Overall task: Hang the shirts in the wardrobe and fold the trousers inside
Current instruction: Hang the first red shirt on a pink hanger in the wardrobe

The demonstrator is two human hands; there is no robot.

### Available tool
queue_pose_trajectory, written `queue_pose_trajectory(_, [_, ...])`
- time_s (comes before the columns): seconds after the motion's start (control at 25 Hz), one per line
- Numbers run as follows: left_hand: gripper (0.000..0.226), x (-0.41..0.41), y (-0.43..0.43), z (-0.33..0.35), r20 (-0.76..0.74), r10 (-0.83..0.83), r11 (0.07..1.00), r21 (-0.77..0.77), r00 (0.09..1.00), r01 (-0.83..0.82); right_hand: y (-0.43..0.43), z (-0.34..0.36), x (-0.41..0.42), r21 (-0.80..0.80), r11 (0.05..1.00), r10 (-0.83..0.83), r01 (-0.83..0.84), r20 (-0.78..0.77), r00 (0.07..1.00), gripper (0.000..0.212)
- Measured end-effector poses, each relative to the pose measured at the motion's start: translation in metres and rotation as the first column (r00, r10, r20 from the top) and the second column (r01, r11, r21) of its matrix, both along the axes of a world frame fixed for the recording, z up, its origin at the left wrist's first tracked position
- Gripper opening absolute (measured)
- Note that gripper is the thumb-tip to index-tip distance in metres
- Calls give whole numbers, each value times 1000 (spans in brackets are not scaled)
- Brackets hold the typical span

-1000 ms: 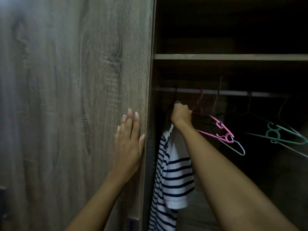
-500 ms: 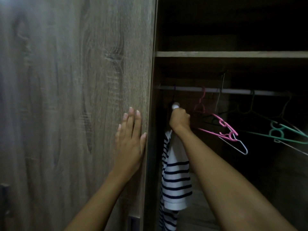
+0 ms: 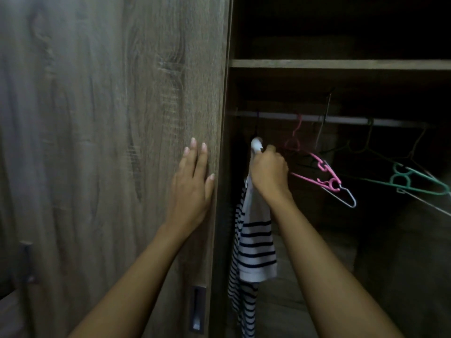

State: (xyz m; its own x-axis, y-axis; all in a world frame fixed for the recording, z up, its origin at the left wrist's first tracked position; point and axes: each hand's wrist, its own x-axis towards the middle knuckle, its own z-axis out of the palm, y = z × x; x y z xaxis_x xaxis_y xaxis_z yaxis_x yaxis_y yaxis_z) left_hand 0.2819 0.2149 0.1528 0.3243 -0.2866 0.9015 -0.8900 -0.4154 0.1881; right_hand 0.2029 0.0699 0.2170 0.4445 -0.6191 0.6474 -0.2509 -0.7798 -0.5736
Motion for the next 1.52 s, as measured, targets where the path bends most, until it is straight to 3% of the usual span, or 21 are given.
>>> queue_pose_trajectory(0.12, [52,-24,29,-13,-18,-89,991,-104,996,87,45,-42,-33,-199,980,102,-17,423,900,29])
queue_pose_trajectory(0.2, [38,-44,57,-36,-26,-109,983,-153,994,104,75,-83,-44,-235,969,206,-83,568,797,22])
queue_pose_trajectory(0.44, [27,-93,180,-129,-235,45,987,-138,971,-79,181,-220,-51,-85,917,382,-390,465,799,25])
queue_pose_trajectory(0.68, [26,-124,317,-182,-398,337,906,-108,853,-409,295,-290,-41,180,709,651,-682,203,731,22])
queue_pose_trajectory(0.76, [22,-127,367,-190,-447,481,808,-108,755,-579,336,-298,-24,167,619,765,-767,92,637,19])
queue_pose_trajectory(0.84, [19,-123,413,-197,-519,627,663,-36,581,-748,370,-301,2,112,531,846,-840,-13,533,18])
queue_pose_trajectory(0.92, [21,-111,463,-207,-622,724,515,201,298,-833,409,-299,38,80,449,891,-890,-123,438,18])
queue_pose_trajectory(0.96, [28,-102,483,-212,-664,736,479,373,132,-795,427,-295,58,65,421,896,-905,-185,404,17])
queue_pose_trajectory(1.04, [47,-89,505,-219,-729,670,536,607,-141,-587,459,-285,96,33,393,883,-919,-295,367,15])
queue_pose_trajectory(1.08, [55,-83,510,-221,-759,612,601,629,-222,-493,473,-280,114,37,387,868,-921,-353,351,16])
queue_pose_trajectory(1.2, [64,-65,517,-227,-835,435,730,546,-336,-412,506,-270,153,101,439,740,-893,-604,296,25])
queue_pose_trajectory(1.36, [57,-51,534,-242,-767,466,726,616,-441,-304,530,-268,168,-3,485,488,-875,-829,273,51])
queue_pose_trajectory(1.44, [47,-47,532,-247,-758,506,704,639,-412,-310,539,-267,170,-70,491,361,-868,-891,276,68])
queue_pose_trajectory(1.52, [40,-45,528,-248,-773,517,646,634,-369,-424,548,-271,173,-107,506,266,-856,-924,274,71])
